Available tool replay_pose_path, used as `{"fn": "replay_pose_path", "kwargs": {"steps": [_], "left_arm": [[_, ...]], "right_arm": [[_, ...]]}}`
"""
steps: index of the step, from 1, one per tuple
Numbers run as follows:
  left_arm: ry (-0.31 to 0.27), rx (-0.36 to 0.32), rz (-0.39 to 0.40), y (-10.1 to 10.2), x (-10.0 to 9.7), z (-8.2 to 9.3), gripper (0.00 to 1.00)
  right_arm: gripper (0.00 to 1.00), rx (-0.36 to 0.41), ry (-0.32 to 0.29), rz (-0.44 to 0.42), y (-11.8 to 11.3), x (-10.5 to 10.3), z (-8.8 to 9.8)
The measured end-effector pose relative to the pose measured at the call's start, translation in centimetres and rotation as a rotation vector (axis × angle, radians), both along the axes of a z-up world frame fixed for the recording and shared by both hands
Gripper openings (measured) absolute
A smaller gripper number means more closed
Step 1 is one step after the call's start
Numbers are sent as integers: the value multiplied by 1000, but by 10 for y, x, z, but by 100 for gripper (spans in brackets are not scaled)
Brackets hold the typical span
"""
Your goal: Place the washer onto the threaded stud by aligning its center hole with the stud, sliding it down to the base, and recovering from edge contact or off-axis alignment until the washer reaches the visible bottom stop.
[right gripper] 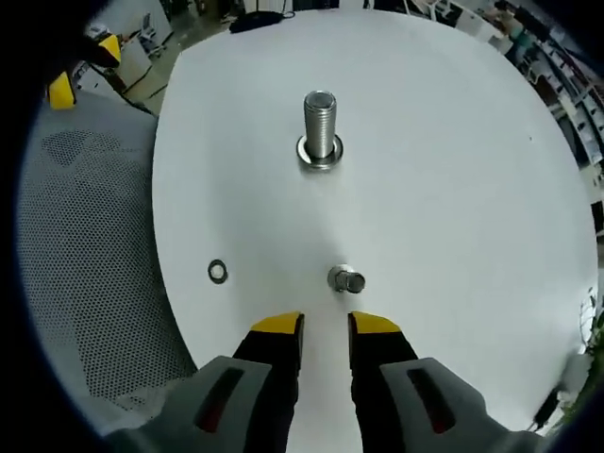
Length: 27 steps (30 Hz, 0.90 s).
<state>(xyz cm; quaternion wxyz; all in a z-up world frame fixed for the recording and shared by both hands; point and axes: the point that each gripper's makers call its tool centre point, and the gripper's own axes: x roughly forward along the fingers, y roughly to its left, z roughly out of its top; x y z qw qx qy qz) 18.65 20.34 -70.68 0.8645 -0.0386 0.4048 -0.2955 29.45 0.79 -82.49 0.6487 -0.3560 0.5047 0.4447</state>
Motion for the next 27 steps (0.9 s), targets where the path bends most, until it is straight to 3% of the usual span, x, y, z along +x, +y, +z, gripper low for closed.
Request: {"fn": "replay_pose_path", "kwargs": {"steps": [12, 17, 19, 24, 27], "left_arm": [[-3, -12, 0, -1, 0, 1, 29], [-7, -9, -12, -2, 0, 2, 29], [-8, -10, -15, -3, 0, 2, 29], [-11, -18, -11, -3, 0, 3, 29], [-11, -19, -15, -3, 0, 3, 29]], "right_arm": [[21, 12, 34, 14, 11, -31, 0], [21, 40, 52, 46, 26, -43, 2], [21, 96, 41, 107, 42, -48, 3], [22, 90, 94, 128, 54, -65, -5], [22, 41, 91, 184, 51, -69, -13]]}}
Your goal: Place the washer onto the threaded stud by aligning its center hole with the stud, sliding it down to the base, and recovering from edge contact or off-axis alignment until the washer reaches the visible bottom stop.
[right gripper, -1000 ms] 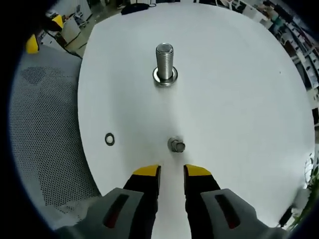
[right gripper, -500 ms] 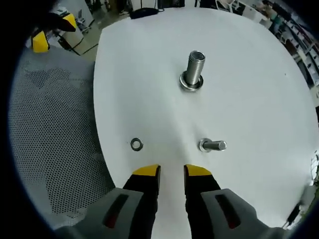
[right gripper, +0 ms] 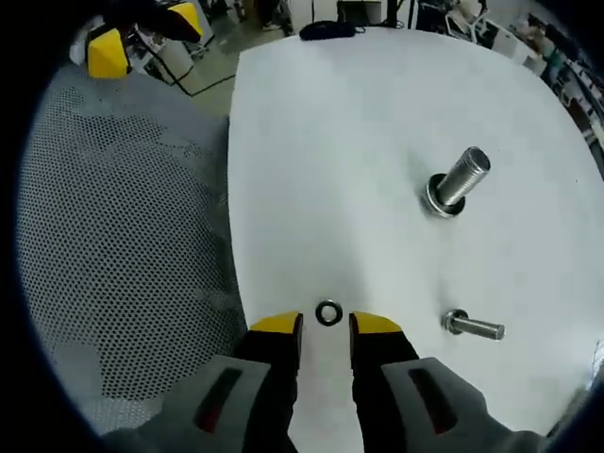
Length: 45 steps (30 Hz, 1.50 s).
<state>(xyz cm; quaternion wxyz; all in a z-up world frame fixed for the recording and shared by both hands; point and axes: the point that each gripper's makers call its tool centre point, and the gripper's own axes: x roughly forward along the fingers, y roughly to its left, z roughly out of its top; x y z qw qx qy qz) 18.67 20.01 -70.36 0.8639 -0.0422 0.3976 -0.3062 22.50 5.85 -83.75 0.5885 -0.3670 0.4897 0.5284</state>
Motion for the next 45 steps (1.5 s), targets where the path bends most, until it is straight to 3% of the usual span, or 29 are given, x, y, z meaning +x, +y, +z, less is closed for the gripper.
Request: {"fn": "replay_pose_path", "kwargs": {"steps": [9, 13, 21, 30, 33, 36, 40, 45], "left_arm": [[2, -4, -4, -1, 0, 0, 29], [1, -5, -2, -1, 0, 0, 29], [4, -2, -1, 0, 0, -1, 29], [-15, 14, 14, 3, 3, 1, 29], [-28, 9, 12, 2, 4, 4, 29], [-26, 22, 10, 3, 4, 2, 29], [-34, 29, 15, 5, 5, 3, 29], [-40, 36, 22, 6, 5, 3, 29]], "right_arm": [[20, -18, -28, 27, -1, 3, -4], [17, -40, -105, 160, -2, 5, -4], [15, -5, -98, 132, -6, 10, -4], [18, -40, -92, 48, -23, 22, -5], [23, -17, -68, 41, -22, 17, -4], [24, -17, -82, 59, -22, 15, -4], [27, -12, -61, -6, -19, 14, -3], [27, -8, -81, 18, -13, 13, -4]]}}
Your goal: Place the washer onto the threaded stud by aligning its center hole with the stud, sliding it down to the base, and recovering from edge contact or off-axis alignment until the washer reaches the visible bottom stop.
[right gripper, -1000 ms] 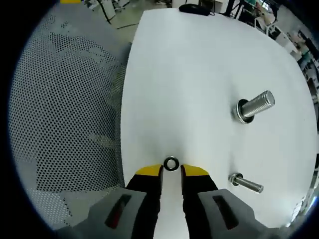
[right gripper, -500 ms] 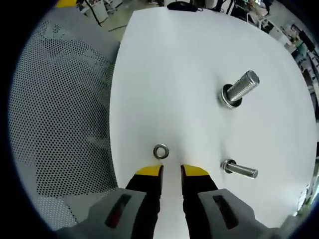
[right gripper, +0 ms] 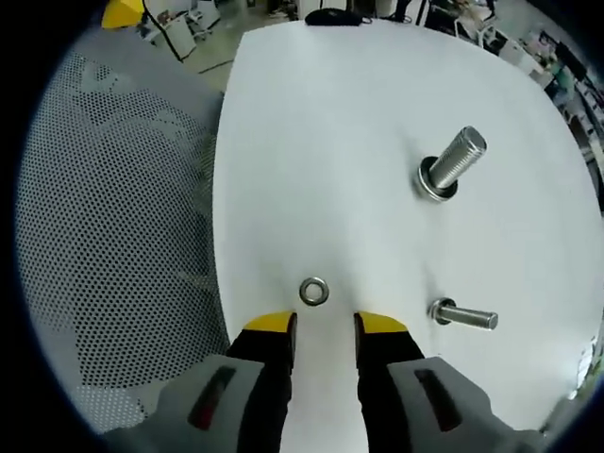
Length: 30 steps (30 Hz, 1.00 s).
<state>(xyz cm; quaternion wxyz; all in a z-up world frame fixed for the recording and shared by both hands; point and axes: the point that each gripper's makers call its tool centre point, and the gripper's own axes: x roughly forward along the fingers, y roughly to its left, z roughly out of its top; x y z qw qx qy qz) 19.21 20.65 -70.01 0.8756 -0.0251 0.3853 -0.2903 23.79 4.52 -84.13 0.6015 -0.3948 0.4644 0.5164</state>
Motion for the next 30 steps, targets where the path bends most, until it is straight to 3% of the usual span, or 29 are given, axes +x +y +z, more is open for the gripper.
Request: {"fn": "replay_pose_path", "kwargs": {"steps": [7, 14, 18, 25, 30], "left_arm": [[-3, 14, 2, 1, 1, -1, 29], [-7, 15, 7, 3, 2, 0, 29], [-11, 24, 2, 3, 2, 0, 29], [-9, 28, 1, 3, 1, -1, 29], [-6, 24, -4, 2, 1, -1, 28]], "right_arm": [[21, -24, -22, 136, 13, -9, -1], [19, -42, 26, 93, 17, -2, 0], [20, -65, -10, 154, 18, -6, -1], [18, -61, 7, 158, 18, -3, -1], [14, -104, -4, 167, 20, -1, -2]]}}
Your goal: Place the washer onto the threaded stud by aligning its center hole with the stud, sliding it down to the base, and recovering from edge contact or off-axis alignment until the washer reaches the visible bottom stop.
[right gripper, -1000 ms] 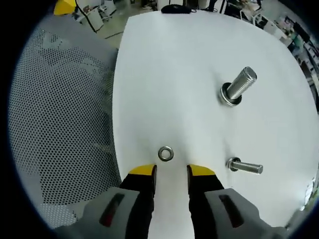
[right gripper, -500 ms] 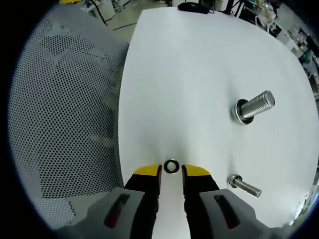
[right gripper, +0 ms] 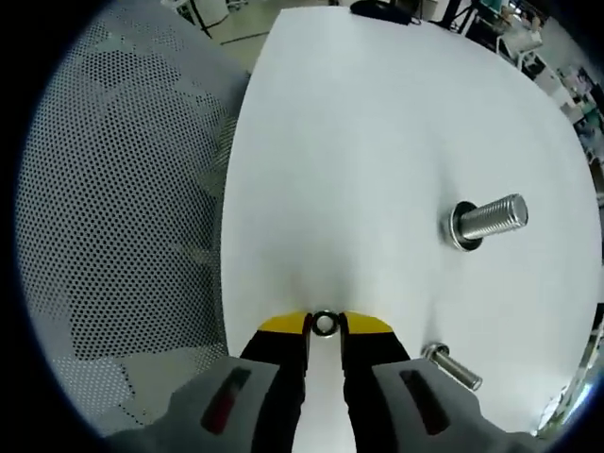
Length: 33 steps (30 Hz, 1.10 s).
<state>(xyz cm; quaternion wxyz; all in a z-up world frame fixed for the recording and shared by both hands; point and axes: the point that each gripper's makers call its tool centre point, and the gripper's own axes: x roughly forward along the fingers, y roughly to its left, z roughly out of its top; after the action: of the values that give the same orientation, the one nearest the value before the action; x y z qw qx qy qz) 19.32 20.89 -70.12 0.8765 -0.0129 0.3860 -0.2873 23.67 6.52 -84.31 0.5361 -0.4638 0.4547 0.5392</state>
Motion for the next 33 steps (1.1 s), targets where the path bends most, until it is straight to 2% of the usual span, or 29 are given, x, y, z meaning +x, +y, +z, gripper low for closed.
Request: {"fn": "replay_pose_path", "kwargs": {"steps": [7, 11, 15, 19, 20, 21, 23, 24, 25, 27, 28, 29, 30, 33], "left_arm": [[-4, 1, -4, 0, 1, 1, 28], [-6, 1, -3, 0, 0, 1, 28], [-13, 2, 2, 1, 1, 2, 28], [-10, 5, 7, 2, 0, 1, 28], [-9, 6, 7, 2, 0, 1, 28], [-5, 6, 8, 2, 0, 0, 28], [-4, 8, 10, 2, 0, 0, 28], [-6, 9, 11, 3, 0, 0, 28], [-6, 9, 12, 3, 0, 0, 28], [-6, 10, 13, 3, 0, 0, 28], [-5, 11, 13, 3, 0, -1, 28], [-5, 11, 13, 3, 0, -1, 28], [-5, 10, 15, 3, 0, 0, 28], [-3, 9, 18, 4, 0, -1, 28]], "right_arm": [[13, 30, -5, -39, -1, 1, 0], [13, 38, -22, -17, -1, 0, 0], [16, 58, 7, -25, -2, -1, 1], [20, 107, 41, -116, -4, -3, 2], [20, 133, 50, -177, -3, -3, 2], [20, 140, 43, -190, -3, -2, 3], [19, 123, -6, -88, -4, 0, 2], [19, 110, -10, -35, -4, -4, 1], [19, 102, -15, -19, -5, -3, 1], [21, 96, -5, -57, -6, -1, 1], [23, 92, -3, -117, -8, 4, 1], [24, 94, 2, -131, -8, 5, 1], [23, 97, 8, -136, -8, 5, 1], [23, 68, -3, -67, -10, 3, 1]]}}
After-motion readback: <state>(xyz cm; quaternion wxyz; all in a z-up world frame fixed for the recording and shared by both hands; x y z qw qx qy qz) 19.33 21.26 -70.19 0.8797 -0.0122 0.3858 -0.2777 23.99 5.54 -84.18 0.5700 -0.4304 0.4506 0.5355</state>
